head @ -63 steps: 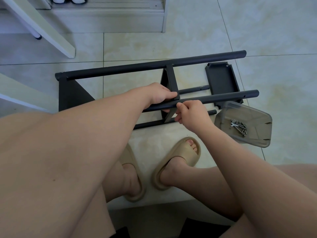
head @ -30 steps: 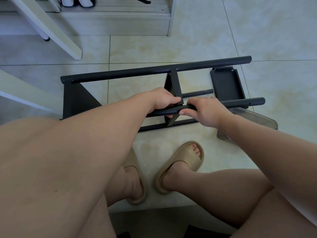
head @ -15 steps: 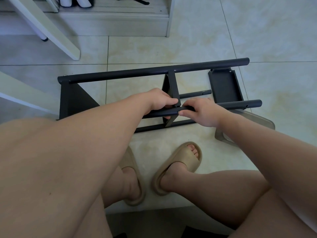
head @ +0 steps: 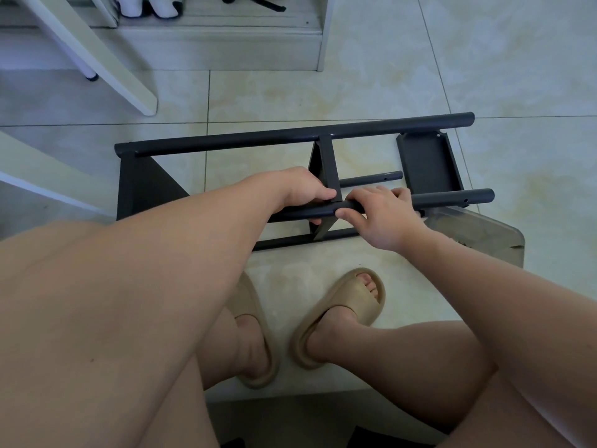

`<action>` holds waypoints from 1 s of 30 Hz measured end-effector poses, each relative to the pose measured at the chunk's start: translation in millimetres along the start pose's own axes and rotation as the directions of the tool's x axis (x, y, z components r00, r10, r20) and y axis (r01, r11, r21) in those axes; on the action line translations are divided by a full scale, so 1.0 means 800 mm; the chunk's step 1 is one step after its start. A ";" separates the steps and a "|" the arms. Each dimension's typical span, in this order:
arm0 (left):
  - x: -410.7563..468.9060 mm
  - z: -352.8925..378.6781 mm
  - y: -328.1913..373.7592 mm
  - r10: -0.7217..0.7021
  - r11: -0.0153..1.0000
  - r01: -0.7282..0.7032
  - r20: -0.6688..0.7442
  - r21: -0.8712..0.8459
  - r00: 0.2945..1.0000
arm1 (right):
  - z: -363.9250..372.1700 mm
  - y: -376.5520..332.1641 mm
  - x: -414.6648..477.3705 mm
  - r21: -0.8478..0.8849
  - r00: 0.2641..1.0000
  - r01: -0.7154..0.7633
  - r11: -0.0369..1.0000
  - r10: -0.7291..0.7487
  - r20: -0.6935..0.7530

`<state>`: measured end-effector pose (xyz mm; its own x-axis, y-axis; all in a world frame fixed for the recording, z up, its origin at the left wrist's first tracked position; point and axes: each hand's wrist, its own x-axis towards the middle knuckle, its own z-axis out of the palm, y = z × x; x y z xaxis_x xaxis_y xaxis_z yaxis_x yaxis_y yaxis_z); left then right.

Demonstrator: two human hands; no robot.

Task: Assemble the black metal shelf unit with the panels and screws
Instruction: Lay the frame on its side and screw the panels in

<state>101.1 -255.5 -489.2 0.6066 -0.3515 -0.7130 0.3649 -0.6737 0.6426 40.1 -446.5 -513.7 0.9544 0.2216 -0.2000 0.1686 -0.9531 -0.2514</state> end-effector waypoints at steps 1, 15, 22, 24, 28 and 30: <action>-0.002 0.002 0.002 0.028 0.999 -0.027 -0.036 0.033 0.999 | 0.000 0.000 0.002 0.007 1.000 -0.010 1.000 0.010 -0.010; 0.019 -0.040 0.013 0.080 0.968 -0.039 -0.158 0.248 0.984 | 0.006 -0.018 0.055 0.070 0.991 -0.075 0.995 0.082 -0.107; 0.051 -0.021 0.042 0.127 0.973 -0.092 -0.155 0.211 0.980 | -0.009 0.022 0.056 0.061 0.988 -0.125 0.990 0.129 -0.082; 0.060 -0.013 0.056 0.142 0.972 -0.109 -0.149 0.210 0.979 | -0.014 0.038 0.053 0.060 0.985 -0.145 0.988 0.150 -0.087; 0.072 0.010 0.087 0.172 0.961 -0.140 -0.122 0.238 0.978 | -0.027 0.073 0.045 0.061 0.973 -0.210 0.976 0.214 -0.087; 0.076 0.022 0.098 0.178 0.953 -0.146 -0.100 0.265 0.979 | -0.033 0.087 0.042 0.066 0.970 -0.232 0.971 0.236 -0.060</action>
<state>154.1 -340.9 -486.6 0.7298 -0.3989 -0.5552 0.0722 -0.7627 0.6427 90.1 -511.0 -513.0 0.9804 -0.0221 -0.1960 -0.0738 -0.9627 -0.2604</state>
